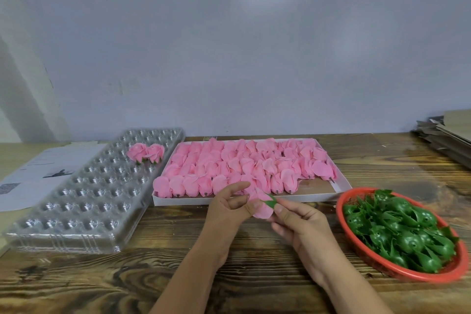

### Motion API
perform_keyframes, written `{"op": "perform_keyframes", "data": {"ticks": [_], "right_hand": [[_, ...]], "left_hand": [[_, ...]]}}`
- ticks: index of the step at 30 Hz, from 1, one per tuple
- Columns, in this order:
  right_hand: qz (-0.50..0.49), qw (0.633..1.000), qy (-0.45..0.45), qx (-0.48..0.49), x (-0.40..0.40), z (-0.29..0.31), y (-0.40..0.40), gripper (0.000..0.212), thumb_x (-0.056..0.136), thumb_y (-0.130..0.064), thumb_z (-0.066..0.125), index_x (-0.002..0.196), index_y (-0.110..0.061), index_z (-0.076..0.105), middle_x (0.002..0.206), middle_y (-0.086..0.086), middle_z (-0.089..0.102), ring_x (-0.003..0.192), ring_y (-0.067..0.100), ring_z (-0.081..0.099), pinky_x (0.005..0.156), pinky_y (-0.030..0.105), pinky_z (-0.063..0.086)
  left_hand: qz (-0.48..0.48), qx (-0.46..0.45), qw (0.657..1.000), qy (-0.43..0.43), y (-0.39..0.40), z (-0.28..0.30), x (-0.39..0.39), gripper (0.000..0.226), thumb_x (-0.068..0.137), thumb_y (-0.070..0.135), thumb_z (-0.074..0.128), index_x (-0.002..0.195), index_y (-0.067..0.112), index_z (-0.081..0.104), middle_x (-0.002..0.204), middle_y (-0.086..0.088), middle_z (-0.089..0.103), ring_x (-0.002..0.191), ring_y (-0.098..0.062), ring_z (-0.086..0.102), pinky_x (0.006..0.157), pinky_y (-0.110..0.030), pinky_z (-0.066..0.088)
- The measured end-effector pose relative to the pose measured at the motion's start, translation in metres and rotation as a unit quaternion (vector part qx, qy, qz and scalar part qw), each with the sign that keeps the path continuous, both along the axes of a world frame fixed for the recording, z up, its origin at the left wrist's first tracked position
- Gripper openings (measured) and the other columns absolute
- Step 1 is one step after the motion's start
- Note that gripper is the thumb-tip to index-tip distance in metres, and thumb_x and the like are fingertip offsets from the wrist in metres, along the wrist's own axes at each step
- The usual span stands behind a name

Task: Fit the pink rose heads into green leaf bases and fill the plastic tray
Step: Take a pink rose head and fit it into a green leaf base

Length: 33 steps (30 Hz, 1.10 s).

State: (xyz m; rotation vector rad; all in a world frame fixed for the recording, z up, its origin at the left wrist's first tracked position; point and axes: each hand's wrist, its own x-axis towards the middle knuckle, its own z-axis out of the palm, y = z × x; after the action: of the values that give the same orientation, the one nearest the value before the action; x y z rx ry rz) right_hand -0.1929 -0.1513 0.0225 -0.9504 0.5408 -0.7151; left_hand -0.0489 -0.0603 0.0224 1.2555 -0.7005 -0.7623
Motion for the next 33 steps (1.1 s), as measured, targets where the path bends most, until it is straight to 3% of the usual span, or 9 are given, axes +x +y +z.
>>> {"op": "perform_keyframes", "data": {"ticks": [7,10,13,15,17,21,25,29,33], "right_hand": [[0.027,0.999,0.021,-0.002,0.001,0.003,0.002,0.048,0.066,-0.015,0.080,0.112,-0.005,0.071,0.098,0.022,0.074,0.080,0.021,0.073,0.065,0.023,0.058],[0.061,0.997,0.001,0.041,0.002,0.004,0.003,0.043,0.072,-0.010,0.075,0.114,-0.001,0.069,0.102,0.022,0.073,0.079,0.022,0.073,0.065,0.025,0.059],[0.116,0.988,-0.033,0.097,0.003,0.005,0.004,0.032,0.079,-0.011,0.070,0.109,-0.001,0.070,0.102,0.019,0.072,0.080,0.021,0.072,0.064,0.026,0.059],[0.150,0.982,-0.039,0.106,0.003,0.004,0.004,0.026,0.083,-0.013,0.065,0.107,-0.004,0.069,0.102,0.015,0.070,0.081,0.018,0.070,0.067,0.025,0.058],[0.169,0.979,-0.037,0.109,0.003,0.003,0.004,0.028,0.086,-0.014,0.061,0.112,-0.007,0.067,0.100,0.012,0.069,0.080,0.016,0.069,0.067,0.025,0.056],[0.183,0.976,-0.027,0.119,0.003,0.001,0.003,0.025,0.091,-0.020,0.057,0.102,-0.011,0.077,0.096,0.011,0.069,0.079,0.017,0.068,0.063,0.025,0.055],[0.183,0.978,-0.011,0.098,0.003,-0.002,0.002,0.029,0.091,-0.020,0.054,0.108,-0.010,0.075,0.101,0.013,0.066,0.081,0.017,0.066,0.064,0.025,0.055],[0.143,0.989,0.029,-0.022,0.003,0.002,0.004,0.029,0.089,-0.018,0.059,0.113,-0.016,0.074,0.111,0.006,0.073,0.096,0.018,0.069,0.074,0.027,0.054],[0.095,0.994,0.010,-0.059,0.000,0.003,0.002,0.039,0.090,0.005,0.057,0.125,-0.011,0.064,0.116,0.010,0.073,0.109,0.023,0.069,0.081,0.030,0.059]], "left_hand": [[0.001,0.006,0.999,-0.052,0.001,0.000,-0.003,0.040,0.086,0.009,0.080,0.121,0.021,0.067,0.104,-0.003,0.079,0.102,-0.013,0.073,0.083,-0.017,0.054],[-0.004,0.010,0.997,-0.078,-0.001,-0.002,-0.006,0.041,0.083,0.013,0.084,0.119,0.027,0.070,0.112,0.005,0.077,0.108,-0.011,0.070,0.089,-0.023,0.055],[-0.021,0.007,0.996,-0.081,-0.001,-0.002,-0.010,0.051,0.076,0.022,0.088,0.122,0.033,0.068,0.118,0.015,0.072,0.111,-0.001,0.066,0.088,-0.017,0.054],[-0.048,0.014,0.996,-0.071,-0.001,-0.002,-0.011,0.059,0.074,0.025,0.087,0.128,0.027,0.065,0.120,0.009,0.072,0.114,-0.007,0.066,0.089,-0.020,0.054],[-0.067,0.017,0.995,-0.074,-0.001,-0.001,-0.011,0.054,0.079,0.020,0.087,0.129,0.020,0.066,0.119,0.001,0.074,0.113,-0.013,0.068,0.090,-0.023,0.054],[-0.059,0.013,0.994,-0.087,0.001,0.001,-0.009,0.035,0.085,0.012,0.081,0.117,0.022,0.074,0.108,0.001,0.077,0.102,-0.010,0.072,0.082,-0.018,0.054],[-0.050,0.005,0.995,-0.081,-0.001,-0.001,-0.008,0.042,0.075,0.015,0.087,0.115,0.021,0.074,0.105,-0.001,0.078,0.097,-0.012,0.073,0.079,-0.019,0.056],[-0.029,0.026,0.992,-0.124,-0.002,-0.005,-0.008,0.056,0.070,0.014,0.091,0.119,0.031,0.069,0.110,0.007,0.077,0.105,-0.009,0.071,0.086,-0.022,0.056],[-0.006,0.023,0.990,-0.140,-0.004,-0.006,-0.008,0.060,0.069,0.013,0.093,0.117,0.037,0.068,0.110,0.010,0.077,0.106,-0.007,0.070,0.088,-0.022,0.056]]}}
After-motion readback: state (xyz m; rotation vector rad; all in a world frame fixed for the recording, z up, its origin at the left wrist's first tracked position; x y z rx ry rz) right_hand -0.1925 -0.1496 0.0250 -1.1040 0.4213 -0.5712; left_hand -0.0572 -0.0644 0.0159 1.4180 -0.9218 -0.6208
